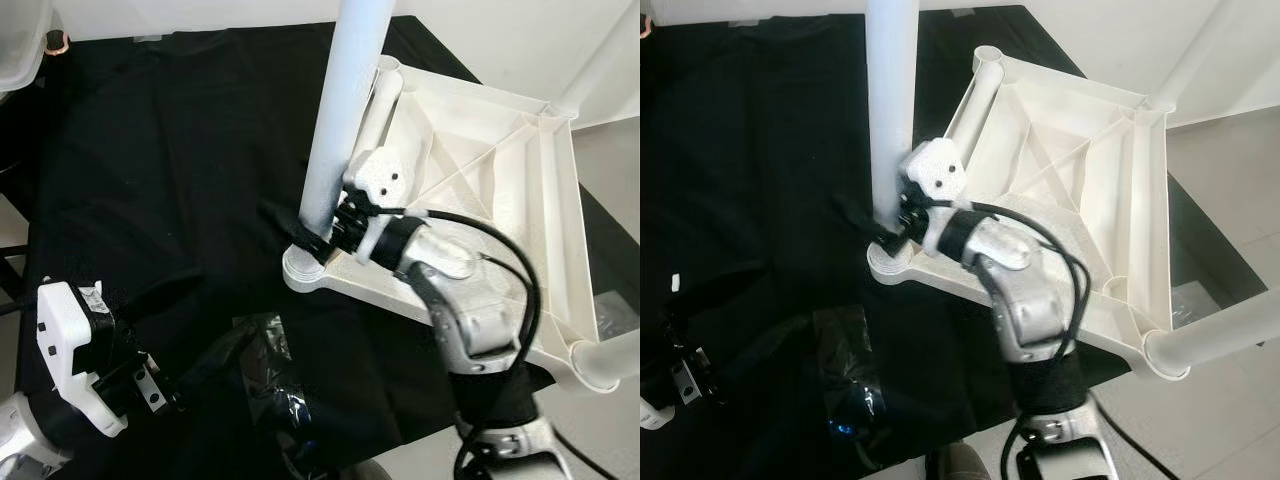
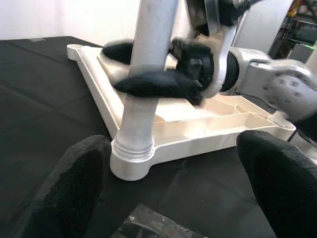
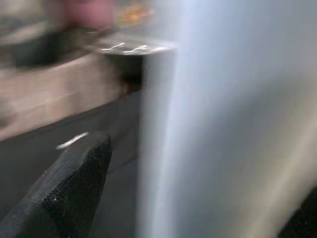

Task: Building children table

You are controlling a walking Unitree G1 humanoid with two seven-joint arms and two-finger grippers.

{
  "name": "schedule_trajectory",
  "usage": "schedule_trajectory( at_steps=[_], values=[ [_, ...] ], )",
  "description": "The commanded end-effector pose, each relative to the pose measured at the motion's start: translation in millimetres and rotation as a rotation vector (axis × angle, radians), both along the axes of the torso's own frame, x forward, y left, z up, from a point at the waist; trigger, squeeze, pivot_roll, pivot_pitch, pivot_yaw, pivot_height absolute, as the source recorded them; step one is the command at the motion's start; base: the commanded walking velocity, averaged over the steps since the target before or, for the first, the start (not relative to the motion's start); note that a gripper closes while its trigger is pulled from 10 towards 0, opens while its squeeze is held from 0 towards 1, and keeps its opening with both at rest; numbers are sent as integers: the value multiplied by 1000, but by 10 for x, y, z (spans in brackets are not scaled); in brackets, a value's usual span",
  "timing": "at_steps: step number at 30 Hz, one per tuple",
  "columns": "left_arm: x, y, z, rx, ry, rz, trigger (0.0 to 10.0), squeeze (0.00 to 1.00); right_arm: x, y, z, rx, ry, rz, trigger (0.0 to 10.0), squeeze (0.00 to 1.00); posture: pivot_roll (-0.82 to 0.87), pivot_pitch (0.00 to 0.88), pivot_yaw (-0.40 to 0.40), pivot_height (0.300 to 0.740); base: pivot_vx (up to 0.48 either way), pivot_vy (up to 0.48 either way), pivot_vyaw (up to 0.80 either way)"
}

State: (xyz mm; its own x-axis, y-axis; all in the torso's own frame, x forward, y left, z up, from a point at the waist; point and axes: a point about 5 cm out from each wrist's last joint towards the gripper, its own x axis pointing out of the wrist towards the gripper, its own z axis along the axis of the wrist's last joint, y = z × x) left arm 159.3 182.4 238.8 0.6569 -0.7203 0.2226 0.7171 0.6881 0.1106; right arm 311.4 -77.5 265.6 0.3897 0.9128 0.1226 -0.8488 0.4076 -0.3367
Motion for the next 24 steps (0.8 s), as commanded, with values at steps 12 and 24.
schedule_trajectory(
  at_steps=[12, 24],
  values=[
    [-41, 8, -24, 6, 20, 7, 10000, 0, 361, -232, 238, 3, 12, 111, 0, 0, 187, 294, -123, 740, 0, 0, 0],
    [-54, 6, -34, 7, 26, 6, 10000, 0, 245, -130, -95, 8, 75, 49, 0, 0, 177, 295, -127, 740, 0, 0, 0]
  ],
)
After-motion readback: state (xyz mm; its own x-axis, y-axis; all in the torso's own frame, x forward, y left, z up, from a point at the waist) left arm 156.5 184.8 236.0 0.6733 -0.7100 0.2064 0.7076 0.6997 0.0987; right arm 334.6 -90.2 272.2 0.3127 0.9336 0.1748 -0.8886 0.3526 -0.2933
